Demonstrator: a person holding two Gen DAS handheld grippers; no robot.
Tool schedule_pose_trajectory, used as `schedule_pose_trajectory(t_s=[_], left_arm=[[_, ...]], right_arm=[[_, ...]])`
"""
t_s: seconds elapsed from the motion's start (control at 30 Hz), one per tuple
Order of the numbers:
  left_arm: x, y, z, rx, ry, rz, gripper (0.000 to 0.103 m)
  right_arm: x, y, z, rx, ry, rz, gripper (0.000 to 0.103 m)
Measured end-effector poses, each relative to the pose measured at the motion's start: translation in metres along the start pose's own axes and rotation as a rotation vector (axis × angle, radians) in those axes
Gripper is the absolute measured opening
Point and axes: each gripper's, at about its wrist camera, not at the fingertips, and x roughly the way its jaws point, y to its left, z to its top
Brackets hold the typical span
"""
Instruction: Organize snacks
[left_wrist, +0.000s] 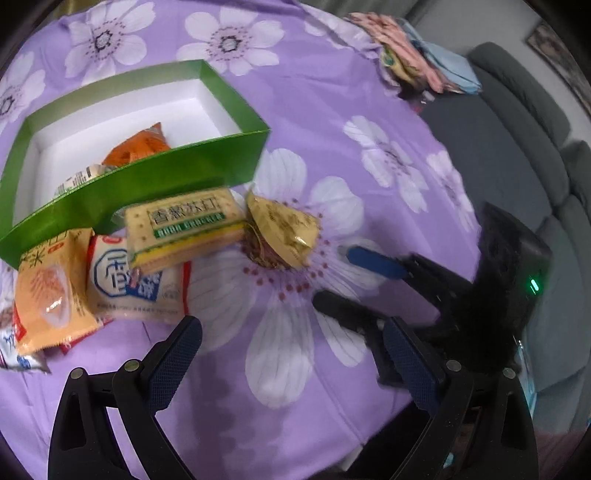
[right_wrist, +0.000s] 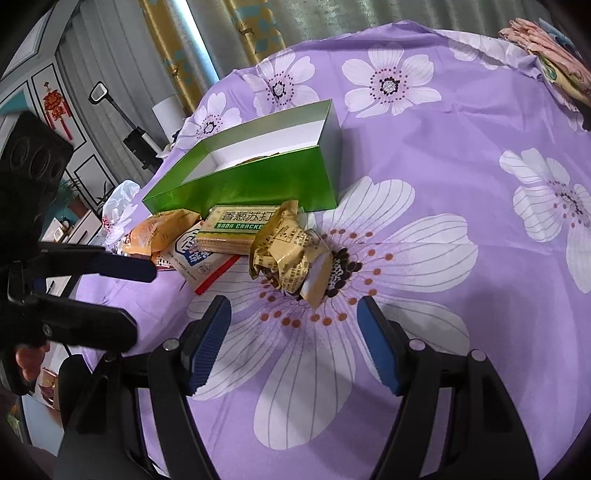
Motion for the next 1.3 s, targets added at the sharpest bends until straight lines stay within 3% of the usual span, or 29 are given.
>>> schedule_pose_trajectory(t_s=[0.2, 0.53, 0.6, 0.67, 0.73, 0.87, 1.3], left_arm=[[0.009, 0.010, 0.016, -0.068, -0.055, -0.027, 0.098], [0.030, -0.005, 0.035, 0.061, -0.077, 0.074, 0.097], [0.036, -0.006, 0.036, 0.075, -0.070, 0.089, 0.091], [0.039, -0.006, 0.037, 0.081, -0.059, 0.090, 0.075], [0.042, -0.007, 0.037, 0.093, -0.050, 0.084, 0.072], [0.048, -0.007, 0.038, 0.107, -0.028, 0.063, 0.050], [0.049, -0.007, 0.037, 0.106, -0.035, 0.024, 0.043]], right_arm=[[0.008, -0.001, 0.003, -0.007, 0.012, 0.004, 0.071], [0.025, 0.000, 0.012, 0.001, 0.027, 0.028, 0.066], [0.027, 0.001, 0.014, -0.004, 0.032, 0.029, 0.063], [0.030, -0.001, 0.016, -0.004, 0.037, 0.039, 0.058], [0.033, -0.003, 0.017, 0.001, 0.043, 0.056, 0.053], [0.037, -0.006, 0.018, 0.005, 0.055, 0.072, 0.051], [0.037, -0.004, 0.017, -0.021, 0.037, 0.093, 0.034]])
